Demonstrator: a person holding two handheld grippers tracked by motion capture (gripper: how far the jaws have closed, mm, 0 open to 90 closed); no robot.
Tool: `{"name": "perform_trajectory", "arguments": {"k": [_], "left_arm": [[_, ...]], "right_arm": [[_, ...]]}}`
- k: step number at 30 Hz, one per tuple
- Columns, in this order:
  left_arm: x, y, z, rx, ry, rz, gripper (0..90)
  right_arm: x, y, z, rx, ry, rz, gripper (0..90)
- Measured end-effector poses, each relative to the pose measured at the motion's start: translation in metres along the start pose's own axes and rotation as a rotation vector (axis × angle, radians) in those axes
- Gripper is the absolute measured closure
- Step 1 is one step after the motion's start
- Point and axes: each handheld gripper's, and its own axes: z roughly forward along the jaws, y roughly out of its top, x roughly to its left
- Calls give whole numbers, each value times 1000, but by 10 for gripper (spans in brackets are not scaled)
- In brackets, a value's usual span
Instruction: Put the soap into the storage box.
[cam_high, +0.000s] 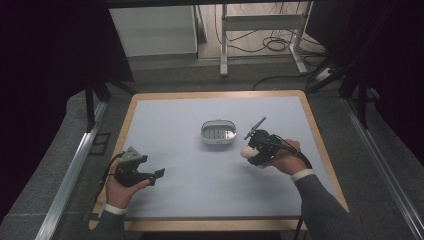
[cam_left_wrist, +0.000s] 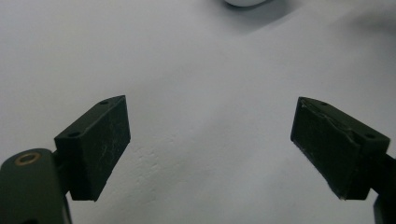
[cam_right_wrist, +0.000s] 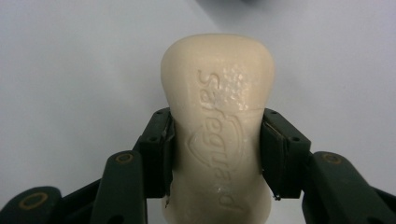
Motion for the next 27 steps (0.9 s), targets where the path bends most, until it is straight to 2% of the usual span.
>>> {"name": "perform_trajectory", "arguments": {"k": [6,9,19,27], "left_arm": [[0,0,1,4,-3,0,123],[-1,0,1,7,-7,3,122],[-1,0,2,-1,-6,11,127],[-1,0,3,-1,-10,8,127]], "right_arm": [[-6,12,-2,-9,-10,-10,499],[-10,18,-2,-27,-11,7,500],[-19,34,-3,-47,-15,-6,499],[-25,45,-1,-62,2,-8,500]]}}
